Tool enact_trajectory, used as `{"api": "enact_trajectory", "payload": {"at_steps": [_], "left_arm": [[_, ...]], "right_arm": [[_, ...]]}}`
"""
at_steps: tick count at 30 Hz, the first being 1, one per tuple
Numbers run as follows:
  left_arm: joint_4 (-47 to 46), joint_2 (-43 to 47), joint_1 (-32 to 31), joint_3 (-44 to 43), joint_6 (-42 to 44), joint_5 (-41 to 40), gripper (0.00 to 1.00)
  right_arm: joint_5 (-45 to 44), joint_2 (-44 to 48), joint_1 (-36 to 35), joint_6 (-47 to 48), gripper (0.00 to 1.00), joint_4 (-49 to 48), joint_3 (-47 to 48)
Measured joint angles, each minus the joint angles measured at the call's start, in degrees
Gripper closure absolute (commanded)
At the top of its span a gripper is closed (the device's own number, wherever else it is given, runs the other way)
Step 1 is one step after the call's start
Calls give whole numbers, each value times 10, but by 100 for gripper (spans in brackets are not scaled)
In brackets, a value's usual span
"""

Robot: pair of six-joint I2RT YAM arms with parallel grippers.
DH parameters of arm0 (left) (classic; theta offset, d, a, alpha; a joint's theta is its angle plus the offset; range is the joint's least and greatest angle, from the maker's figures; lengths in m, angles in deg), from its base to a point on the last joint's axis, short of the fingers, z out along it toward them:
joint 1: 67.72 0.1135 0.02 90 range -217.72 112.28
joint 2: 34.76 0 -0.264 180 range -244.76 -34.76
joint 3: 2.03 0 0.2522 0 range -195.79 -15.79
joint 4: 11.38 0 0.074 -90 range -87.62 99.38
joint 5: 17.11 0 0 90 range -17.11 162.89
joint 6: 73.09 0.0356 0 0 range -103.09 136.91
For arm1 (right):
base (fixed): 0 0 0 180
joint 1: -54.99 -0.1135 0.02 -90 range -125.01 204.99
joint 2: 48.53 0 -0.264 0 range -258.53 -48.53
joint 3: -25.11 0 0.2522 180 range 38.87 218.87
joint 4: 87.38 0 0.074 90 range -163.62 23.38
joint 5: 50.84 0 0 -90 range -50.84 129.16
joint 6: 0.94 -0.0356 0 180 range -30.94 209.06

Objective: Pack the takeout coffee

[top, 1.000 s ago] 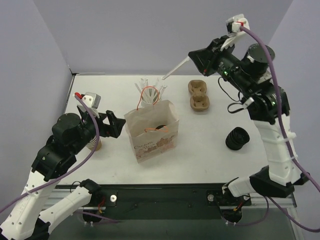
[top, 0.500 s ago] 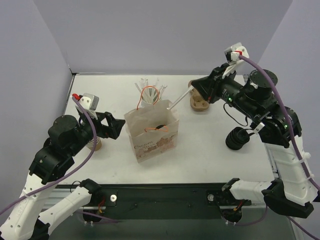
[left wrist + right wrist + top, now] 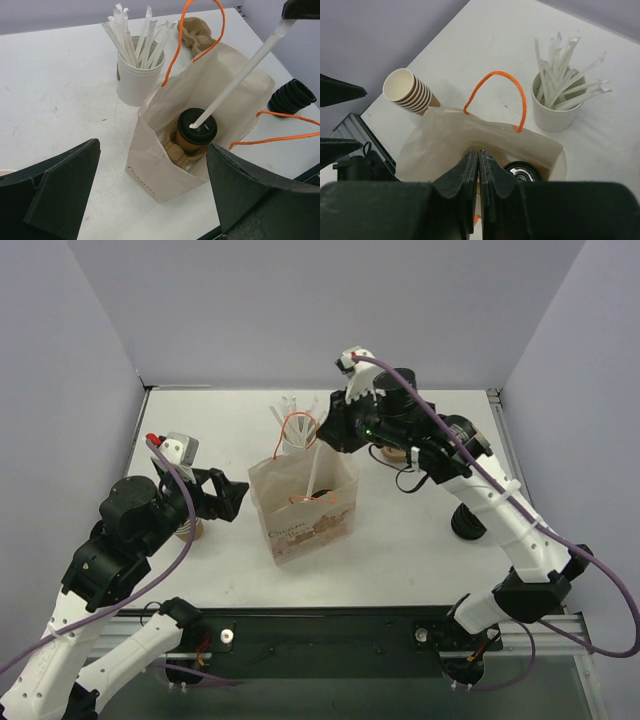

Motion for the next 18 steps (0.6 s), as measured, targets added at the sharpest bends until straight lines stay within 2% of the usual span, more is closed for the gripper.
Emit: {"api": "enact_trajectory", "payload": {"at_steps": [6,16,18], "left_arm": [[1,13,0,25,0,-33,3],[2,9,0,37,5,-66,3],[2,7,0,37,8,-66,3]], "right_arm": [[4,-49,-44,-9,87,0,-3],[1,-91,-75,-37,84,-8,-22],[-3,-98,-83,-43,81,-8,-31]]}}
